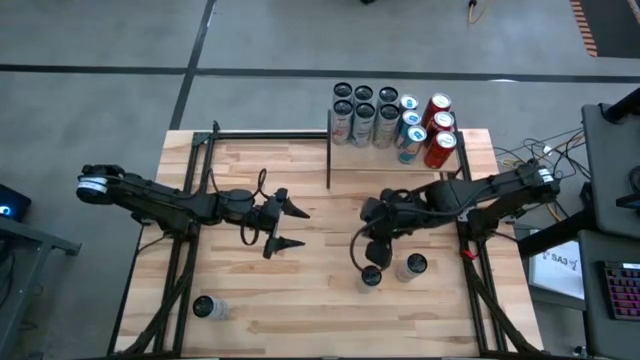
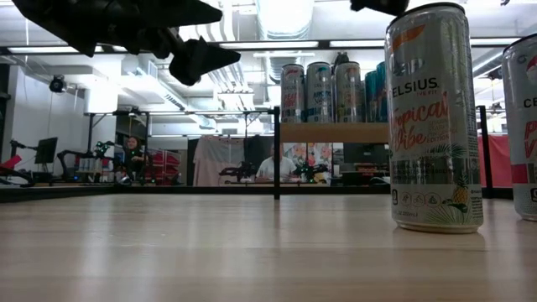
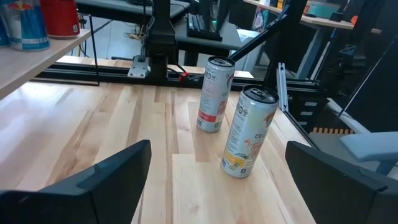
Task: Place canned beverage on shelf
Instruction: Put the white yellow soda can on the shelf aligned with the other white yellow soda cans
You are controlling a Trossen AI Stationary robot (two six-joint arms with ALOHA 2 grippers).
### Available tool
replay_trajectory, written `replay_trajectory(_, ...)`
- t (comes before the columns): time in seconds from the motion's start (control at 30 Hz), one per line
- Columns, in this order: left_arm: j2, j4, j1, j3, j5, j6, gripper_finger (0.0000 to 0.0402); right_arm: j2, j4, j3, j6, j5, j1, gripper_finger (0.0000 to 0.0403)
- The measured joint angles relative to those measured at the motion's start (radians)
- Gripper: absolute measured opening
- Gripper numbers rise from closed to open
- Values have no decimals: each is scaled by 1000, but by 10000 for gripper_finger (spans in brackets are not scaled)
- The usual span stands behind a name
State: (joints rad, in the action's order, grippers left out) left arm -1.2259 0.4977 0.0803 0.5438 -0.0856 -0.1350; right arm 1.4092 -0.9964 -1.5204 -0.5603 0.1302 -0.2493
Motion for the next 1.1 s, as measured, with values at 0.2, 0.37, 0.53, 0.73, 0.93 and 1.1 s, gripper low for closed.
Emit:
replay_trajectory(0.2, 0, 6, 0, 0, 0, 36, 356, 14, 1, 0, 4, -23, -39, 106)
replay_trajectory(0.37, 0, 6, 0, 0, 0, 71, 356, 25, 5, 0, 61, 18, -70, 204)
replay_trajectory(0.53, 0, 8, 0, 0, 0, 110, 356, 59, -7, 1, 152, 63, -109, 297)
replay_trajectory(0.73, 0, 23, 0, 0, 0, 127, 356, 105, -29, 1, 137, 16, -151, 357)
replay_trajectory(0.93, 0, 34, 0, 0, 0, 127, 356, 133, -33, -2, -32, -36, -189, 363)
replay_trajectory(1.1, 1, 39, 0, 0, -1, 127, 356, 169, -39, -2, -54, -60, -234, 363)
